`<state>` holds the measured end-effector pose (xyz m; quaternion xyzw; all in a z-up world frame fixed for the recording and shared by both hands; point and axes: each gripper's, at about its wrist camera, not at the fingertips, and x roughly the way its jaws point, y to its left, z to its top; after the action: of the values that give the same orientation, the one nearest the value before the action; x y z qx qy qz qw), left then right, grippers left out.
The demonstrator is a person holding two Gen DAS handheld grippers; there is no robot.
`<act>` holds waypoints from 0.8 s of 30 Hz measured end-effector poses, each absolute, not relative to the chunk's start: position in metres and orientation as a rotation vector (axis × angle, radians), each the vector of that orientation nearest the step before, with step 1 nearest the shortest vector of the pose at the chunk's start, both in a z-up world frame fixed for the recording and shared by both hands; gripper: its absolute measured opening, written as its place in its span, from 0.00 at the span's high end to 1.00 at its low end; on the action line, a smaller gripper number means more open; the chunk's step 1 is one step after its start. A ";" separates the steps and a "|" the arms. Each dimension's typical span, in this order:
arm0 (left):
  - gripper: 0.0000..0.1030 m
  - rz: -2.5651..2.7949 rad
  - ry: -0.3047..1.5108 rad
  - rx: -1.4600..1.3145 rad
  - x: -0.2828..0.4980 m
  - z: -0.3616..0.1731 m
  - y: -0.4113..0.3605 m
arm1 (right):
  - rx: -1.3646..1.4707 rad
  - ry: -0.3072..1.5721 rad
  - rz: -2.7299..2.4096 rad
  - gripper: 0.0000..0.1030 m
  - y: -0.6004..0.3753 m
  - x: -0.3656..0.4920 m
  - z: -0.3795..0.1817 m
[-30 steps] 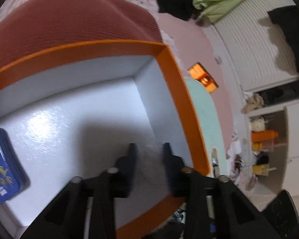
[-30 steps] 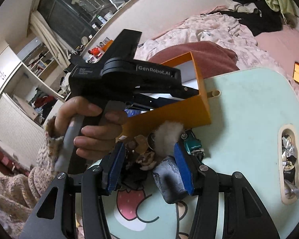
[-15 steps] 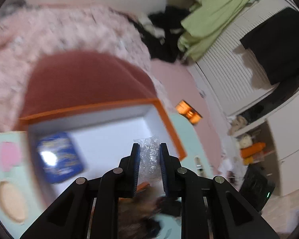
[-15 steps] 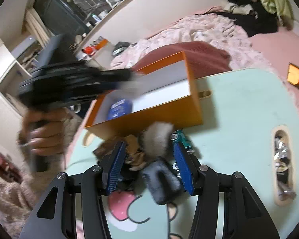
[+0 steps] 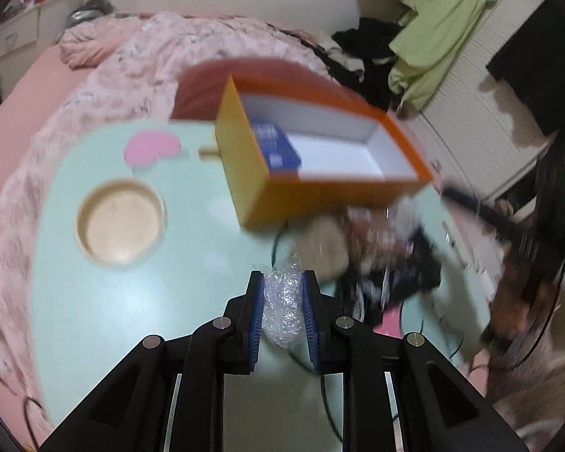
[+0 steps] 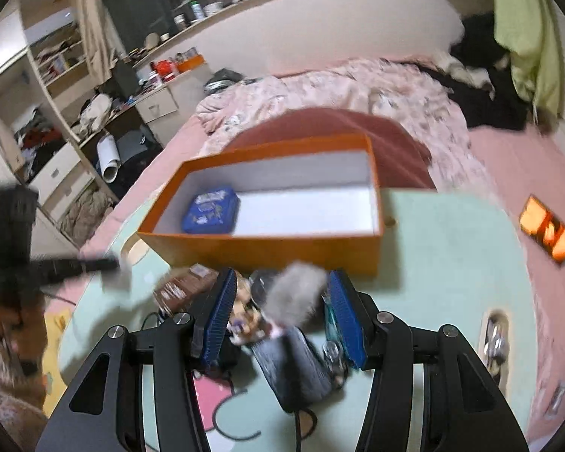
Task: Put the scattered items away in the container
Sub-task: 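Carry the plastic bag out and set it on the table with the left gripper, then reach the right gripper into the box and grasp the blue tin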
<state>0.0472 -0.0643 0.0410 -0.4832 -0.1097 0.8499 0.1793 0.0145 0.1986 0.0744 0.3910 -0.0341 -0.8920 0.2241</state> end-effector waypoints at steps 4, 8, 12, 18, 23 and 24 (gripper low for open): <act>0.81 2.414 -0.331 -1.333 0.059 0.031 -0.053 | 0.969 -0.048 -2.478 0.49 0.176 -0.003 0.094; 0.47 2.466 -0.250 -1.300 0.065 0.033 -0.039 | 1.115 -0.048 -2.319 0.49 0.140 -0.048 0.091; 0.38 2.514 -0.250 -1.244 0.067 0.039 -0.042 | 1.331 -0.085 -2.122 0.49 0.100 -0.093 0.064; 0.38 2.514 -0.334 -1.245 0.067 0.036 -0.056 | 1.484 0.102 -2.083 0.49 0.055 -0.117 0.036; 0.38 2.496 -0.361 -1.230 0.066 0.035 -0.058 | 1.547 0.202 -2.049 0.49 0.036 -0.124 0.025; 0.38 2.493 -0.361 -1.227 0.066 0.035 -0.057 | 1.548 0.218 -2.050 0.43 0.033 -0.124 0.025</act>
<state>0.0660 -0.0573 0.0347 -0.4315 -0.1271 0.8770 0.1689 -0.1239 0.0325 0.0254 0.5767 0.0814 -0.7638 0.2784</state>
